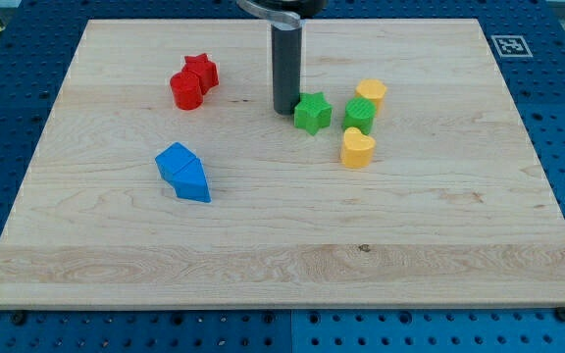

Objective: Move the green star into the green circle to the right center of the board

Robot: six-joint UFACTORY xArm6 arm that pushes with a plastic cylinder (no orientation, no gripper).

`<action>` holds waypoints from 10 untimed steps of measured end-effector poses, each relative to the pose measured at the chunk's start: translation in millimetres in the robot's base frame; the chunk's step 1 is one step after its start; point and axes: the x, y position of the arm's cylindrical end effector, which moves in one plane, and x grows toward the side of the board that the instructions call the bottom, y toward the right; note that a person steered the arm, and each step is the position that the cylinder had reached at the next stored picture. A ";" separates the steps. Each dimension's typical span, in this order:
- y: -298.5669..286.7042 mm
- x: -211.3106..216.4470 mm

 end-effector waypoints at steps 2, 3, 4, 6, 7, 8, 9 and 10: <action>21.4 2.5; 14.9 22.5; 0.4 47.1; 21.7 35.4; 27.4 32.4; 30.3 22.7; 34.1 13.8; 40.9 13.6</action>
